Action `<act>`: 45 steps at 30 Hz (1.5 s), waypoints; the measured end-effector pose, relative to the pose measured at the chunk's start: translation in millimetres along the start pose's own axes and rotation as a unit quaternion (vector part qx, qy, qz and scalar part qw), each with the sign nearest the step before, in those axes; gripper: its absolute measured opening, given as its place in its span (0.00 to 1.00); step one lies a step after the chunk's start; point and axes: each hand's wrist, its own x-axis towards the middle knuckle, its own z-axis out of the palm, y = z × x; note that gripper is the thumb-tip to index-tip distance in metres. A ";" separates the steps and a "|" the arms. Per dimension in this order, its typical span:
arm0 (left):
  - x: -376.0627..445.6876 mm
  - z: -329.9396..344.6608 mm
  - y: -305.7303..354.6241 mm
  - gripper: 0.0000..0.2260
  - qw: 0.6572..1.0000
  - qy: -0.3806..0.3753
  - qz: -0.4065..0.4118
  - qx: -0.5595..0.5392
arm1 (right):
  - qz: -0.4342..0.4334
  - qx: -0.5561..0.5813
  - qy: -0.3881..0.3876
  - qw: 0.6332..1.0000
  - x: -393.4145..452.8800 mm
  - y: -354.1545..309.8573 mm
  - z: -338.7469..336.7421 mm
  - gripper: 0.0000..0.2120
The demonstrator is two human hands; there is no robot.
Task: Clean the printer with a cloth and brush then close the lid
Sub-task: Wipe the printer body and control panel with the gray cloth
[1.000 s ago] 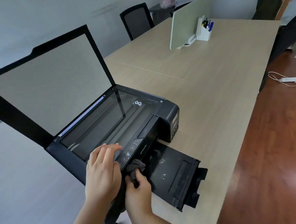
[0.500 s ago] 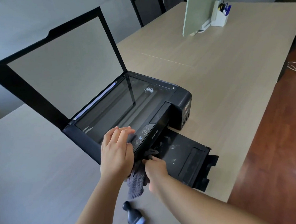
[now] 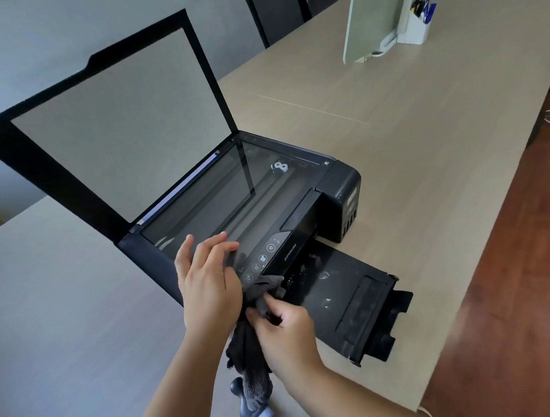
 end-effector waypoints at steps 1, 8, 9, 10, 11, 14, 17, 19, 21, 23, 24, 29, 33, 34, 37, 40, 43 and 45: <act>-0.8 0.6 0.0 0.23 1.000 0.008 -0.012 -0.001 | 0.014 0.005 0.011 1.000 2.7 6.5 0.2 0.06; -2.1 2.7 3.0 0.23 0.999 0.021 -0.005 0.038 | 0.152 0.014 0.082 0.985 36.2 34.6 8.7 0.13; -2.8 3.3 3.3 0.22 0.999 0.021 0.004 0.042 | 0.175 0.025 0.079 0.981 40.8 36.0 7.1 0.10; -1.6 3.0 4.0 0.22 0.999 0.023 0.012 0.046 | 0.187 0.031 0.079 0.979 45.0 35.1 5.1 0.09; -3.1 2.6 3.7 0.21 0.998 0.022 0.012 0.049 | 0.182 0.035 0.081 0.979 47.7 35.6 2.6 0.09; -3.2 2.0 4.9 0.20 0.998 0.014 0.007 0.062 | 0.137 0.043 0.133 0.981 63.5 17.8 -13.5 0.10; -1.3 3.0 5.4 0.18 0.995 -0.020 0.039 0.088 | 0.141 0.083 0.183 0.969 82.8 5.4 -24.2 0.06; 0.4 3.5 7.4 0.20 0.990 -0.071 0.073 0.100 | 0.151 -0.003 0.156 0.976 77.2 10.0 -19.4 0.08; 2.5 3.9 9.6 0.20 0.985 -0.108 0.082 0.105 | 0.174 -0.068 0.075 0.980 56.2 21.2 -7.3 0.08; 2.8 3.5 10.1 0.21 0.983 -0.132 0.068 0.108 | 0.187 -0.062 0.024 0.980 45.8 26.6 -0.2 0.07; 2.6 3.0 9.4 0.21 0.982 -0.140 0.062 0.107 | 0.192 -0.043 0.040 0.980 51.6 23.4 -2.3 0.07; 2.9 4.9 7.5 0.22 0.982 -0.158 0.053 0.094 | 0.227 0.025 0.162 0.960 113.8 4.2 -37.0 0.14; 4.4 7.1 7.5 0.22 0.983 -0.149 0.047 0.098 | 0.240 0.015 0.117 0.964 87.0 1.3 -21.7 0.14; 4.5 7.6 8.3 0.22 0.983 -0.147 0.047 0.098 | 0.247 0.014 0.080 0.966 77.7 2.5 -17.9 0.13; 2.8 7.2 9.3 0.22 0.983 -0.144 0.048 0.102 | 0.266 0.030 0.083 0.960 92.4 -3.1 -30.7 0.08; 2.2 6.1 9.2 0.21 0.984 -0.139 0.049 0.104 | 0.279 0.002 0.127 0.952 125.7 -29.2 -56.9 0.05; 3.0 6.8 8.5 0.22 0.983 -0.140 0.049 0.108 | 0.237 -0.002 0.191 0.953 129.2 -38.1 -56.4 0.06; 3.4 7.1 8.7 0.23 0.983 -0.138 0.049 0.108 | 0.251 -0.006 0.151 0.956 113.1 -29.5 -43.6 0.13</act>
